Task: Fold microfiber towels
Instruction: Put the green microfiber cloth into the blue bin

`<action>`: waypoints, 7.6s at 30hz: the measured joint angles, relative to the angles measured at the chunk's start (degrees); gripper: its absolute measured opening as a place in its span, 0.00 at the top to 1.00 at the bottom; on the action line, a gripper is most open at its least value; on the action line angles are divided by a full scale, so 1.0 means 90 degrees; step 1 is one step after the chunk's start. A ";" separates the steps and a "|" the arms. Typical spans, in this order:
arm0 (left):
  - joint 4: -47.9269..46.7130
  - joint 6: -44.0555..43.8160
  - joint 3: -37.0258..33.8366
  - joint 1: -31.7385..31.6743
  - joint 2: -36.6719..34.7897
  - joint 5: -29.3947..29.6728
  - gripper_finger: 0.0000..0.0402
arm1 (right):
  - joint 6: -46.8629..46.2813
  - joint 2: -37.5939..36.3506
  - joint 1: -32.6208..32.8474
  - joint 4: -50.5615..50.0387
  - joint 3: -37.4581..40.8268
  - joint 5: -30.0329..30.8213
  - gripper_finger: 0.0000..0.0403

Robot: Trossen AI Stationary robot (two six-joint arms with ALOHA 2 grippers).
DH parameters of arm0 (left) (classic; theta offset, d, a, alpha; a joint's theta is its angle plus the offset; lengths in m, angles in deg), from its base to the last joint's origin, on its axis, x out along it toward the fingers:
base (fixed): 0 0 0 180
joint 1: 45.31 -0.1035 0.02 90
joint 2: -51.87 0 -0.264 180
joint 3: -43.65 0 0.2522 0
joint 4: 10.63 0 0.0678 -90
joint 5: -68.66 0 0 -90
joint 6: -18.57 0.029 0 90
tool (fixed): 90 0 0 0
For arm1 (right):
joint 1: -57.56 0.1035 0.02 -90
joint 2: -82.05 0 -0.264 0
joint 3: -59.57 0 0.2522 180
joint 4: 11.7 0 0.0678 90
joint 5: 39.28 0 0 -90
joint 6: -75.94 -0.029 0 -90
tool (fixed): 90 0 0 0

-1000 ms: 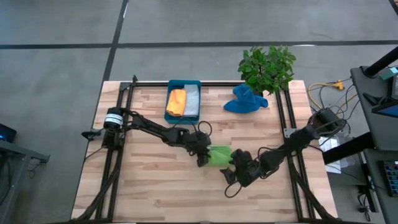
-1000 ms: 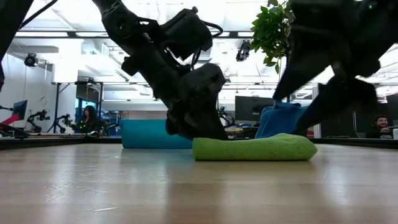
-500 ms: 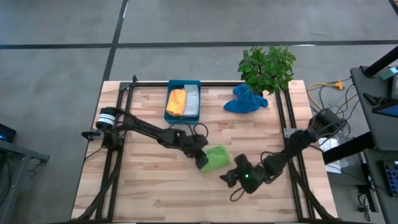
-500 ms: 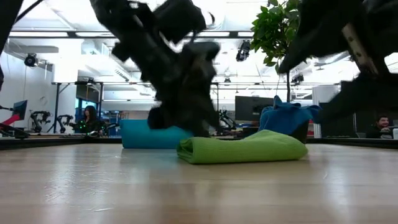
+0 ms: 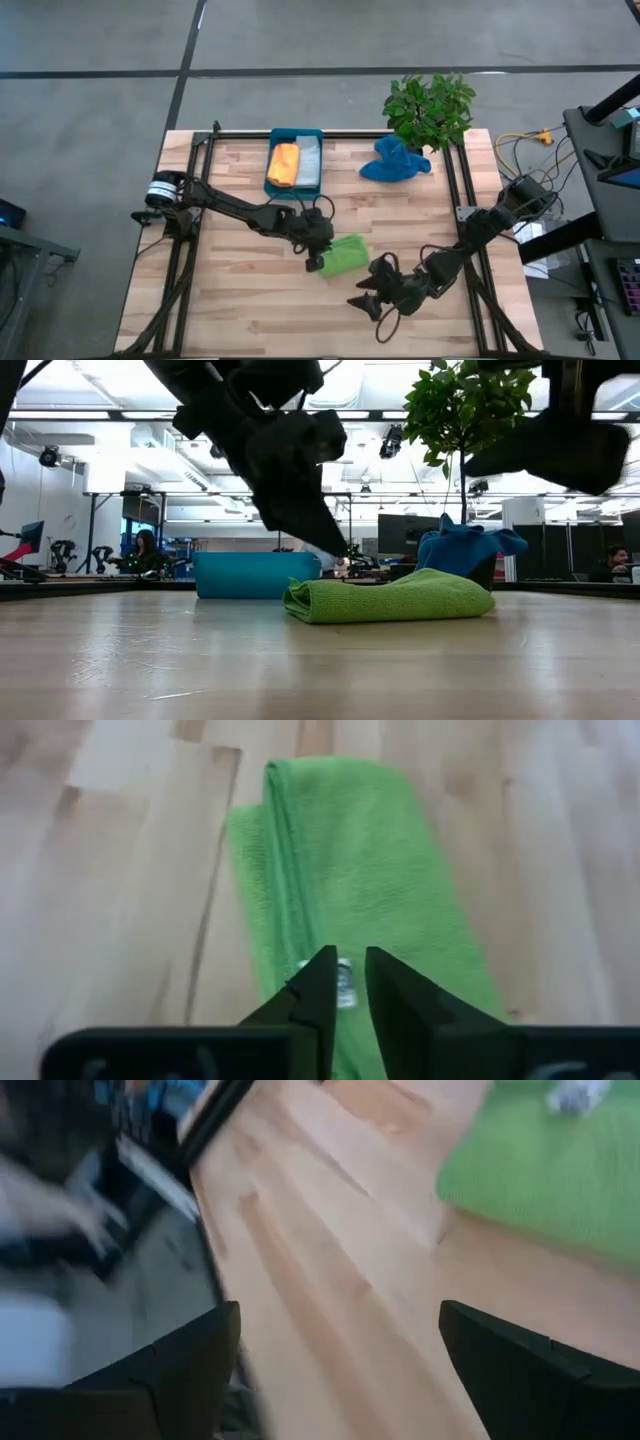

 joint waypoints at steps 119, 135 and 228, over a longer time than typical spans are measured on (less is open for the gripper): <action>0.1170 -0.2238 0.0009 0.1858 0.1472 0.0330 0.99 | -0.5271 0.0981 -0.0141 0.0959 0.1272 -0.0154 0.17; 0.1341 -0.2243 0.0002 0.1836 0.1477 0.0315 0.99 | -0.5112 0.0996 -0.0550 0.1084 0.1278 -0.0296 0.19; 0.1198 -0.5163 0.0203 0.1638 0.0864 0.2323 1.00 | -0.5310 0.1353 -0.0172 0.0115 0.0468 0.0703 0.19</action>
